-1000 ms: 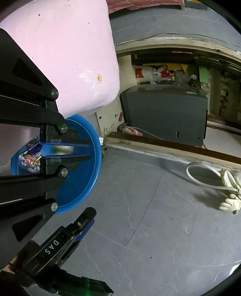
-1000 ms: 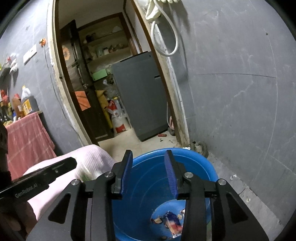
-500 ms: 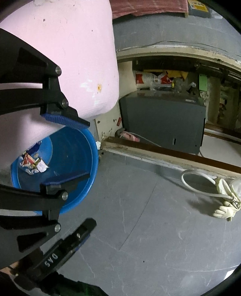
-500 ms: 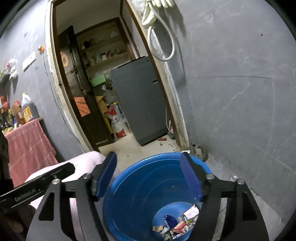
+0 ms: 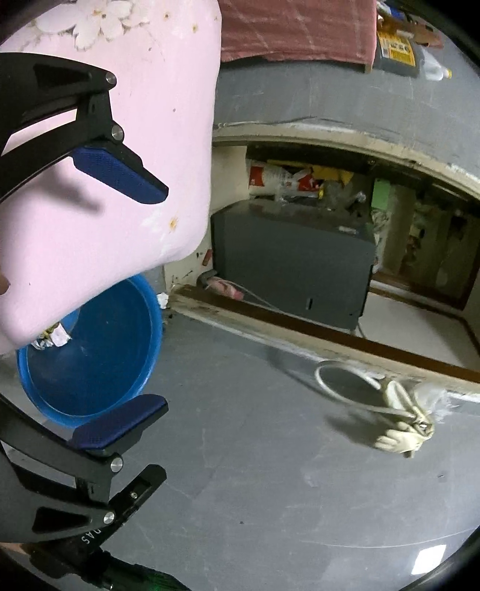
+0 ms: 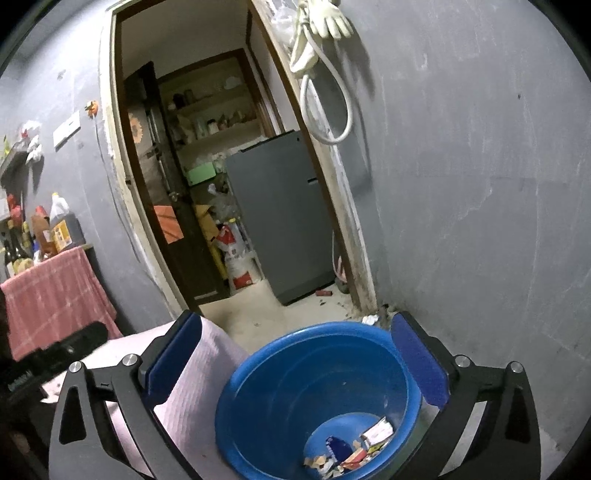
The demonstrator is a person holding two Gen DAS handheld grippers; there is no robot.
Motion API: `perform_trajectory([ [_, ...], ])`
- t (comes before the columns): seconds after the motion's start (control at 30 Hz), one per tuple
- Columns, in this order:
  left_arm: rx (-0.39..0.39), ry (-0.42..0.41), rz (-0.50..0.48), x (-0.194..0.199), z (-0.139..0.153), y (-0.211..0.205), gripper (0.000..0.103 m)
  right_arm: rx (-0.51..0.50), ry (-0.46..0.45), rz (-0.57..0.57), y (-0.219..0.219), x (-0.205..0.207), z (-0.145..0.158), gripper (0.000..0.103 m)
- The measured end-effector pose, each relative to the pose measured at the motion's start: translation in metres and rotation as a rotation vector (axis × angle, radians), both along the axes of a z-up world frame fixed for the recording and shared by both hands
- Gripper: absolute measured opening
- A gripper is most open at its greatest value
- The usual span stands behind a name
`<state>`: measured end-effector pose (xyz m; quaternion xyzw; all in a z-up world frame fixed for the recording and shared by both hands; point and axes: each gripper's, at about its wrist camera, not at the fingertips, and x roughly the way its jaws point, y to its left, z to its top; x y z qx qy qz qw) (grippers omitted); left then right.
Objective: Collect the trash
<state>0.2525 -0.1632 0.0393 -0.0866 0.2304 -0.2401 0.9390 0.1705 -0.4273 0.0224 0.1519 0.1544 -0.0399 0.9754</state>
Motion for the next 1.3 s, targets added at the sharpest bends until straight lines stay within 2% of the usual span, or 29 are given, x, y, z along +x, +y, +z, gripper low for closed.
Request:
perform_trajectory([
  [0.2,0.033,-0.081,0.042,-0.019,0.019,0.013,0.101,-0.051,-0.028,0.003,0.015,-0.01,0.017,0.103],
  [0.37,0.051,-0.115,0.063,-0.041,0.026,0.02,0.101,-0.079,-0.07,-0.007,0.023,-0.029,0.032,0.103],
  [0.53,0.029,-0.133,0.075,-0.057,0.03,0.029,0.101,-0.109,-0.111,-0.006,0.032,-0.057,0.048,0.103],
  [0.8,-0.004,-0.182,0.089,-0.104,0.053,0.049,0.101,-0.137,-0.184,0.01,0.046,-0.107,0.071,0.103],
  [1.03,-0.035,-0.181,0.108,-0.142,0.063,0.068,0.101,-0.193,-0.187,0.059,0.064,-0.14,0.085,0.103],
  [1.3,-0.006,-0.184,0.142,-0.179,0.058,0.083,0.101,-0.224,-0.175,0.083,0.084,-0.169,0.085,0.103],
])
